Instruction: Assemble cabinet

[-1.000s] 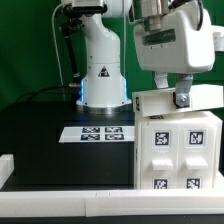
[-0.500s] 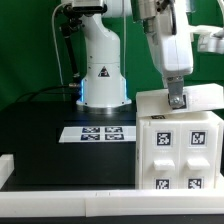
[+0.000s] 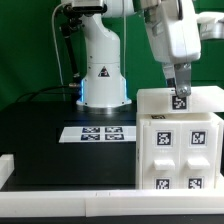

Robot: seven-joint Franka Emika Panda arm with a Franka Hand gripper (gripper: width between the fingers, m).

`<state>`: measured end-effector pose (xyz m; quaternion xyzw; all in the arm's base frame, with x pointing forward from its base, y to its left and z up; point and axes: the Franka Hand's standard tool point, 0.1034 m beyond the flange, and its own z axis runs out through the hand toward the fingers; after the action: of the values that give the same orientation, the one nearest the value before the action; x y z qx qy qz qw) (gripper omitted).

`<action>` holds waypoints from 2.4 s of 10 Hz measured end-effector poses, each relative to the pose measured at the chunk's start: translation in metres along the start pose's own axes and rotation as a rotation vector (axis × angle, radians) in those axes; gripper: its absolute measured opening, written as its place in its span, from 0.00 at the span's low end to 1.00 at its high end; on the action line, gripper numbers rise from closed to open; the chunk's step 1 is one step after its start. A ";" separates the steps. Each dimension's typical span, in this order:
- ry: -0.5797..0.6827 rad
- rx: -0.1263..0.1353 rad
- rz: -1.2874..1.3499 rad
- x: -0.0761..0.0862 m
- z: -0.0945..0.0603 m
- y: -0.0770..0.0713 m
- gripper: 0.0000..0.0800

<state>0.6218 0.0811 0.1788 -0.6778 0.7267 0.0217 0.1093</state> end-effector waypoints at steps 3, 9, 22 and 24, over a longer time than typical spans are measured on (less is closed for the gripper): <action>-0.031 0.030 -0.012 -0.005 -0.016 -0.006 1.00; -0.011 0.013 -0.568 -0.009 -0.015 -0.009 1.00; 0.050 -0.057 -2.085 -0.012 -0.009 -0.006 1.00; 0.016 -0.127 -2.290 -0.009 -0.004 0.000 1.00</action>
Offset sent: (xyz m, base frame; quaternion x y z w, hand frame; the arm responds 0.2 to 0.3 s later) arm 0.0000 0.0000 0.0000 0.0000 0.0000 -0.0650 0.9979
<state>0.6220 0.0895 0.1848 -0.9458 -0.3183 -0.0580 0.0258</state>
